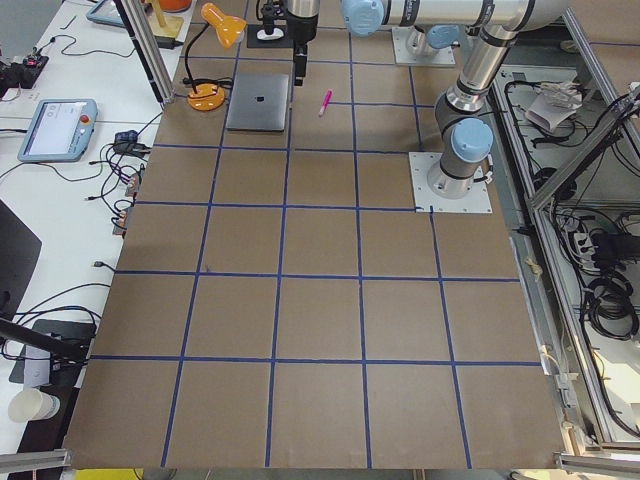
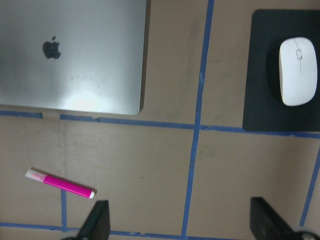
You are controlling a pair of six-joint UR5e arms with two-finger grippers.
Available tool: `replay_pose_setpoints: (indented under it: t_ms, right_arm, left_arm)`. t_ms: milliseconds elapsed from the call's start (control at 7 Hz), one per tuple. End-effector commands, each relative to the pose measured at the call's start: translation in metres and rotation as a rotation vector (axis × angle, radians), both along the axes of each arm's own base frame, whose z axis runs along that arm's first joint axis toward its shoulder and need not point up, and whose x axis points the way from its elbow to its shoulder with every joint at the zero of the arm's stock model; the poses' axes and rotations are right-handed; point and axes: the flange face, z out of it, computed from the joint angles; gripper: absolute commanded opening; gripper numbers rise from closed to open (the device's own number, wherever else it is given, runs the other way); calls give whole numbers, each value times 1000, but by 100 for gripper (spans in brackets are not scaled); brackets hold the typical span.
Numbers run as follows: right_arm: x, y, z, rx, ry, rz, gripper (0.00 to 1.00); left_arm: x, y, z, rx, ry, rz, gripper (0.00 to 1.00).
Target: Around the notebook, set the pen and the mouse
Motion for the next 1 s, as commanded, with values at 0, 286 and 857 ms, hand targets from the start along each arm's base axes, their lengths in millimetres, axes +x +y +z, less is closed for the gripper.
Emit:
replay_pose_setpoints:
  t_ms: [0,286,857]
  right_arm:
    - [-8,43,52,-9,-13,14,100]
    - [-10,22,36,-77,-7,18,100]
    - [-53,21,21,-31,-5,-31,100]
  left_arm:
    - [2,2,0,0,-2,0,100]
    - [1,4,0,0,-1,0,100]
    - [1,5,-1,5,-2,-1,100]
